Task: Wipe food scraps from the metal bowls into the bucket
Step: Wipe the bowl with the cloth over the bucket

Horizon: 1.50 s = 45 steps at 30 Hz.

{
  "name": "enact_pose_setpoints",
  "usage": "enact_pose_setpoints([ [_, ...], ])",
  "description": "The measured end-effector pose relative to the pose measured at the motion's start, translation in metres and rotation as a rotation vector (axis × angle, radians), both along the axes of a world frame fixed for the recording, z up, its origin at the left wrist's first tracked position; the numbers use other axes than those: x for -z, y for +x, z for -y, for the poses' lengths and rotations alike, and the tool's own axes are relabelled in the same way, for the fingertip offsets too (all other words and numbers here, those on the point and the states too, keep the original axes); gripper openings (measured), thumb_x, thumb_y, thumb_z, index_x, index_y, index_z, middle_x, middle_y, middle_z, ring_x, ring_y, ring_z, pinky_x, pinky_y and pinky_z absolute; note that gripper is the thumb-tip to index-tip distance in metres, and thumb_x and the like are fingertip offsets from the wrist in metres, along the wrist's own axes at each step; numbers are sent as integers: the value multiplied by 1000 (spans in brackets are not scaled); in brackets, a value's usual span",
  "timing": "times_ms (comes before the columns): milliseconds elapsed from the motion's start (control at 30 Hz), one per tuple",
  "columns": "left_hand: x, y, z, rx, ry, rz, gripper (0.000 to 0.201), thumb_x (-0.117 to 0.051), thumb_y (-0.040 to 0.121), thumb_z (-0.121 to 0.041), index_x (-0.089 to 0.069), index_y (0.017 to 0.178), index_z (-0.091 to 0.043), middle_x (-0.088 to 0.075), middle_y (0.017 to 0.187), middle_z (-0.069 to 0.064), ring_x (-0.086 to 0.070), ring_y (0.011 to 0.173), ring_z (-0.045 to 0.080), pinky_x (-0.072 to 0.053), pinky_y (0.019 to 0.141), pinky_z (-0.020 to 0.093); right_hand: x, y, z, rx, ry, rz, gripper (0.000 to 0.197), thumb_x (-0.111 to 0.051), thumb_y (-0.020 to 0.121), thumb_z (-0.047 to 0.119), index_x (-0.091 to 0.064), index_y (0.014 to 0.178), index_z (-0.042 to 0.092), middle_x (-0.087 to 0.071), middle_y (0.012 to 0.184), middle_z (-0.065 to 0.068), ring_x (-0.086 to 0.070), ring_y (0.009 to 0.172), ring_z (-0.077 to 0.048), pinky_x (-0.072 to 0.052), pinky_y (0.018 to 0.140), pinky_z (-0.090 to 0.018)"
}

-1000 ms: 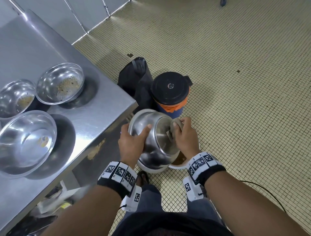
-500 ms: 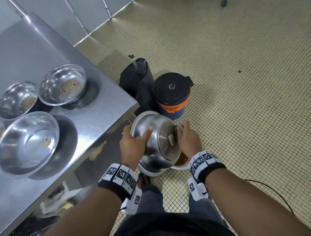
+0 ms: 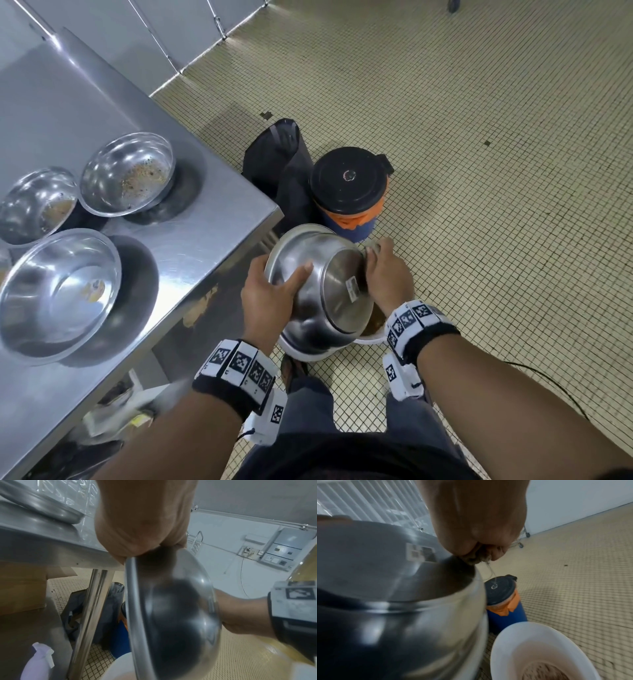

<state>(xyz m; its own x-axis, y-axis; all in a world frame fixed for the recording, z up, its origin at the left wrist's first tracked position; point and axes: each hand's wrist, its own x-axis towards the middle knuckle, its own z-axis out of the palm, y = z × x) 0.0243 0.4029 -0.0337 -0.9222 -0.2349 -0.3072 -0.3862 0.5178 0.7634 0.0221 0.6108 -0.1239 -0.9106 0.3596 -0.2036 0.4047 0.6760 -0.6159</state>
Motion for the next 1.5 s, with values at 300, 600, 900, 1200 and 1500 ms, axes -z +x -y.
enact_pose_setpoints([
  [300, 1, -7, 1, -74, 37, 4, 48, -83, 79, -55, -49, 108, -39, -56, 90, -25, -52, 82, -5, -46, 83, 32, -15, 11, 0, 63, -189, -43, 26, -33, 109, 46, -40, 108, 21, -61, 71, 3, -62, 61, -19, -54, 57, -42],
  [600, -3, -17, -8, -156, 109, -44, 38, -82, 79, -55, -58, 100, -32, -69, 98, -4, -68, 91, 17, -57, 83, 39, -30, 39, 49, -215, -65, -330, 39, -26, 105, 55, -46, 116, 23, -66, 75, 4, -58, 53, -12, -40, 44, -23],
  [900, -23, -19, -5, -123, 170, -61, 36, -77, 87, -50, -57, 108, -29, -68, 100, -7, -63, 90, 9, -48, 73, 26, -2, 34, -10, 51, -91, 77, 22, -34, 109, 41, -35, 108, 18, -64, 73, -2, -62, 60, -21, -57, 60, -44],
  [1200, -22, -20, -12, -96, 149, -90, 37, -80, 86, -47, -55, 108, -30, -65, 99, -11, -62, 89, 4, -50, 77, 28, -62, 10, 43, -106, -258, -506, 21, -43, 108, 38, -49, 112, 19, -59, 85, 12, -60, 70, -8, -42, 59, -14],
  [1500, -26, -9, -6, -68, 142, -91, 32, -82, 82, -48, -55, 94, -34, -69, 97, -6, -68, 88, 15, -59, 83, 41, -28, 6, 11, -2, -45, -231, 27, -33, 109, 45, -42, 111, 19, -53, 64, 8, -60, 55, -23, -51, 54, -41],
])
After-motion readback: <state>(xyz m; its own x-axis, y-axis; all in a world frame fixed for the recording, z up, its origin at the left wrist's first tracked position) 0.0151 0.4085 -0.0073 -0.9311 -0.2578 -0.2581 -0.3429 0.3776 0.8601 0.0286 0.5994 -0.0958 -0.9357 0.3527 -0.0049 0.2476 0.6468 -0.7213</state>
